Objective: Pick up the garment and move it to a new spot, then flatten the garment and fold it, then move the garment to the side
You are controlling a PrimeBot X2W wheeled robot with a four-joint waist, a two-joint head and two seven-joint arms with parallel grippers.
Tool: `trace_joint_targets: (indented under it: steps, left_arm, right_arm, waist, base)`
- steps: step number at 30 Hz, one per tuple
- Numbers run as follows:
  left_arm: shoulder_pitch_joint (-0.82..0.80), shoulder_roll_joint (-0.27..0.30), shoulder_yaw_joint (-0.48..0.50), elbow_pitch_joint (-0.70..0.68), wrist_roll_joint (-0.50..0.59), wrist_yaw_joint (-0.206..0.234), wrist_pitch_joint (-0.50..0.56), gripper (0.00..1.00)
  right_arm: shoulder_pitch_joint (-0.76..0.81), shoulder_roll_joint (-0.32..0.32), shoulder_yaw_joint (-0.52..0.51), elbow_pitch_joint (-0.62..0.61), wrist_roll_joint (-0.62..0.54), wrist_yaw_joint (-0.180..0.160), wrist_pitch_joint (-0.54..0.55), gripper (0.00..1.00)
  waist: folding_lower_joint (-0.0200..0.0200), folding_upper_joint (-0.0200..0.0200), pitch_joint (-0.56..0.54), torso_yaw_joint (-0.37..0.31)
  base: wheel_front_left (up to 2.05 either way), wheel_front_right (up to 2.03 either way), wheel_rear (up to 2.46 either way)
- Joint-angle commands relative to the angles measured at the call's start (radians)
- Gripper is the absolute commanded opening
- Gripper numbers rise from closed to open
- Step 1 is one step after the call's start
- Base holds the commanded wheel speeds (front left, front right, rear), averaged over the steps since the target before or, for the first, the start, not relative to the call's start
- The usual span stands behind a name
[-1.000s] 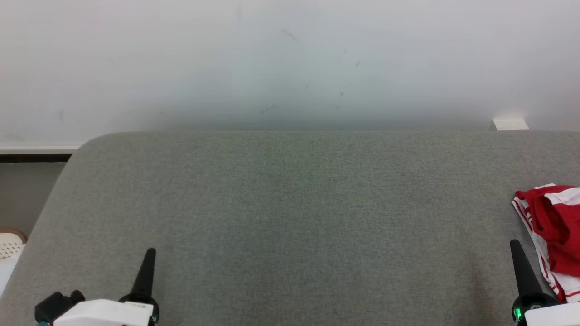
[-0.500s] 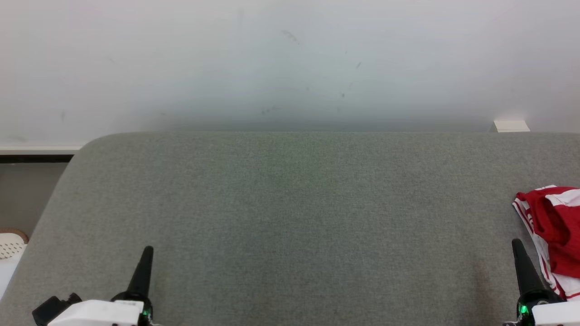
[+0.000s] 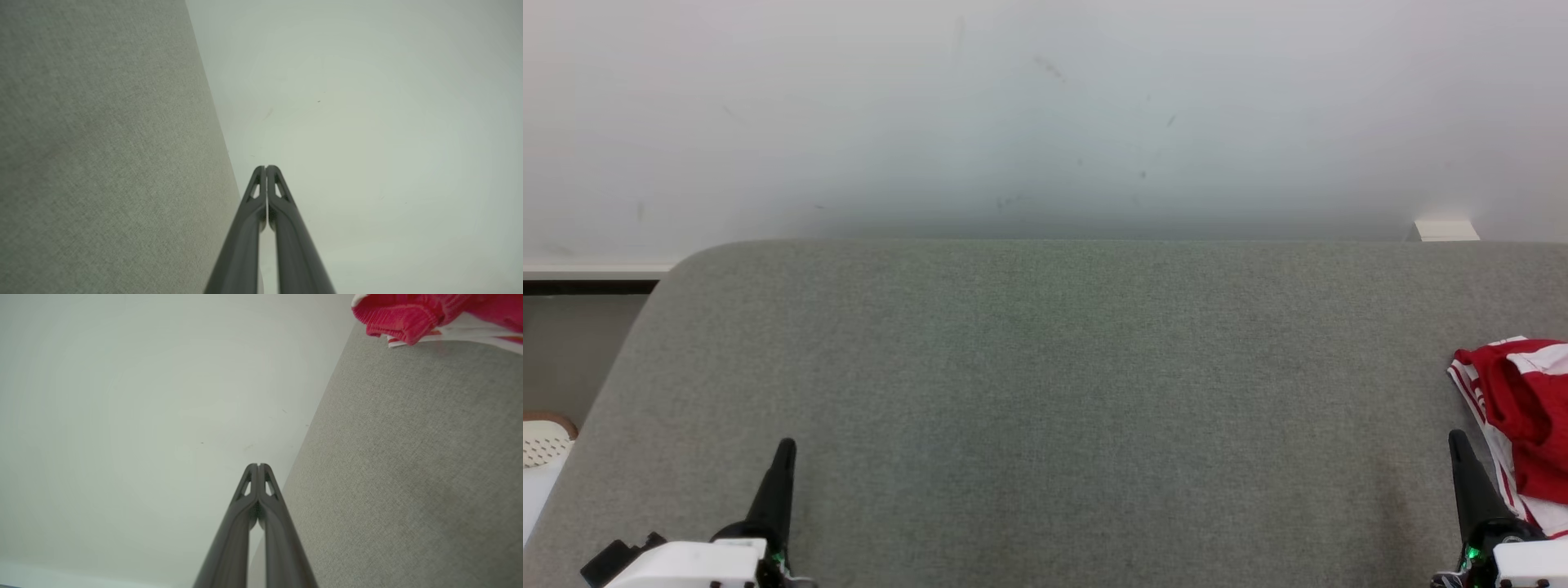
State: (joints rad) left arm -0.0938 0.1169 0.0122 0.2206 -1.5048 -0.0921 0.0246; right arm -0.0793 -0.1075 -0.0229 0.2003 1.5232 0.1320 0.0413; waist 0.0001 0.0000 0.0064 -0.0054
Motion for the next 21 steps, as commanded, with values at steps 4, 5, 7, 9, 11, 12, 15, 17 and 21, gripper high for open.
trace_joint_targets:
  steps: [4, 5, 7, 9, 11, 12, 15, 17, 21]
  left_arm:
    - [-0.012, -0.002, 0.012, 0.005, -0.045, -0.012, 0.009, 0.0]
    - [-0.012, -0.002, 0.013, 0.006, -0.055, -0.014, 0.011, 0.0]
    - [-0.013, -0.004, 0.017, 0.008, -0.069, -0.016, 0.014, 0.0]
    - [-0.015, -0.006, 0.02, 0.01, -0.08, -0.019, 0.018, 0.0]
    - [-0.016, -0.008, 0.022, 0.011, -0.095, -0.023, 0.019, 0.0]
    - [-0.016, -0.009, 0.024, 0.012, -0.102, -0.024, 0.021, 0.0]
    - [-0.017, -0.011, 0.028, 0.015, -0.126, -0.026, 0.027, 0.0]
    - [-0.018, -0.013, 0.031, 0.016, -0.135, -0.03, 0.028, 0.0]
    - [-0.02, -0.016, 0.036, 0.019, -0.163, -0.034, 0.036, 0.0]
  right_arm:
    - [-0.02, -0.011, 0.001, 0.012, 0.048, -0.002, -0.005, 0.0]
    - [-0.022, -0.011, 0.001, 0.014, 0.055, -0.002, -0.005, 0.0]
    - [-0.024, -0.012, 0.001, 0.019, 0.071, -0.002, -0.005, 0.0]
    - [-0.025, -0.012, 0.001, 0.022, 0.086, -0.002, -0.005, 0.0]
    - [-0.027, -0.012, 0.001, 0.026, 0.098, -0.002, -0.004, 0.0]
    - [-0.029, -0.013, 0.001, 0.028, 0.105, -0.002, -0.004, 0.0]
    - [-0.03, -0.013, 0.001, 0.035, 0.127, -0.002, -0.004, 0.0]
    - [-0.033, -0.013, 0.001, 0.04, 0.142, -0.002, -0.004, 0.0]
    - [-0.039, -0.014, 0.002, 0.047, 0.165, -0.002, -0.004, 0.0]
  waist:
    - [-0.0001, 0.0, -0.001, 0.001]
    - [-0.0001, 0.0, -0.002, 0.001]
    - [-0.0001, 0.0, -0.002, 0.002]
    - [-0.0001, 0.0, -0.003, 0.002]
    - [-0.0001, 0.0, -0.003, 0.003]
    - [-0.0001, 0.0, -0.004, 0.003]
    - [-0.0001, 0.0, -0.004, 0.004]
    - [-0.0001, 0.0, -0.005, 0.004]
    - [-0.0001, 0.0, -0.006, 0.005]
  base:
    - [0.0, 0.0, 0.0]
    - [0.0, 0.0, 0.0]
    - [0.0, 0.0, 0.0]
    - [0.0, 0.0, 0.0]
    - [0.0, 0.0, 0.0]
    - [0.0, 0.0, 0.0]
    - [0.0, 0.0, 0.0]
    - [0.0, 0.0, 0.0]
    - [0.0, 0.0, 0.0]
